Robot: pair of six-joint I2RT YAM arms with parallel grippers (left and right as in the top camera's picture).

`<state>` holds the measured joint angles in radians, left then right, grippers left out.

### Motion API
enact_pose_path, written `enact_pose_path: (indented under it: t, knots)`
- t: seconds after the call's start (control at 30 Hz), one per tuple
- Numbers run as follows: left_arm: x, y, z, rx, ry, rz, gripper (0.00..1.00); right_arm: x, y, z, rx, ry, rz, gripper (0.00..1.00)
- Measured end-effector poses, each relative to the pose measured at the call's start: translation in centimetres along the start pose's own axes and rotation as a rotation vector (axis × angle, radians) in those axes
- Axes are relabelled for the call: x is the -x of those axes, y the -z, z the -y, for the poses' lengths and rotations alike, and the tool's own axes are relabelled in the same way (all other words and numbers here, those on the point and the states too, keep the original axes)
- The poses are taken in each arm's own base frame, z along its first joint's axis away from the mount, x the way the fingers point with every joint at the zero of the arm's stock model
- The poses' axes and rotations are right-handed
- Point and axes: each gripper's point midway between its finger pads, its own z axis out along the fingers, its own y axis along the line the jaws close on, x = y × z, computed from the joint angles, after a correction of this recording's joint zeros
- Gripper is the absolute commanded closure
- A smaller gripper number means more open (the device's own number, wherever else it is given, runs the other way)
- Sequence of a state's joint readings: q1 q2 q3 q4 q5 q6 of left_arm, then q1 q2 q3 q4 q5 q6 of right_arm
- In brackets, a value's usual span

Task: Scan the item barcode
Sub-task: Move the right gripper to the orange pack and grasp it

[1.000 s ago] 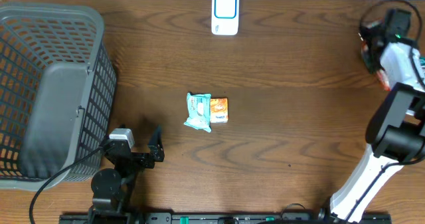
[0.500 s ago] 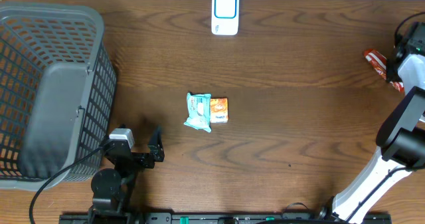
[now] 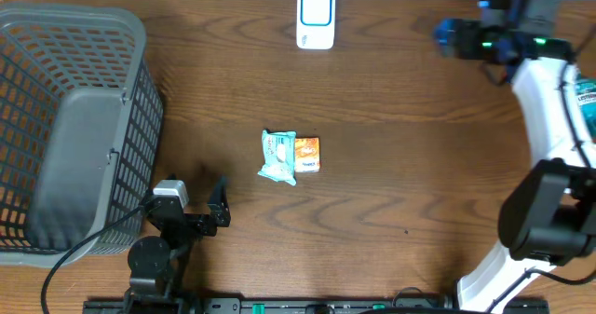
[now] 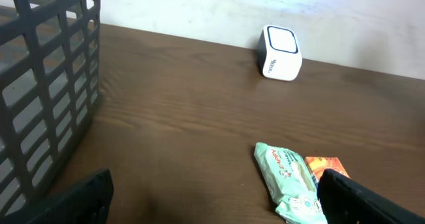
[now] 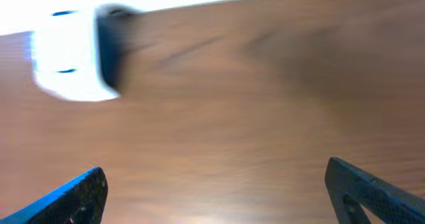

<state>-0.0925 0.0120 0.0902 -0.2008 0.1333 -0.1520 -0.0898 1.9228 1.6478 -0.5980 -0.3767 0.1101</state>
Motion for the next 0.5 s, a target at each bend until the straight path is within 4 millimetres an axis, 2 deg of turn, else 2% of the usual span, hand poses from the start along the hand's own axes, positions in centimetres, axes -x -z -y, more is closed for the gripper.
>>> enact_pose_path:
  t: [0.13,0.27,0.37,0.5]
  knots:
    - [0.0,0.0,0.0,0.001,0.0,-0.001,0.02,-4.8,-1.5,-7.1,0.107,-0.195,-0.186,0.01]
    - [0.0,0.0,0.0,0.0,0.0,0.0,0.02,-9.2,-1.7,-12.4,0.133,-0.311,-0.351,0.01]
    - [0.0,0.0,0.0,0.0,0.0,0.0,0.02,-12.5,-1.4,-15.0,0.106,-0.336,-0.459,0.01]
    - [0.0,0.0,0.0,0.0,0.0,0.0,0.02,-15.8,-1.3,-16.3,0.011,-0.302,-0.528,0.01]
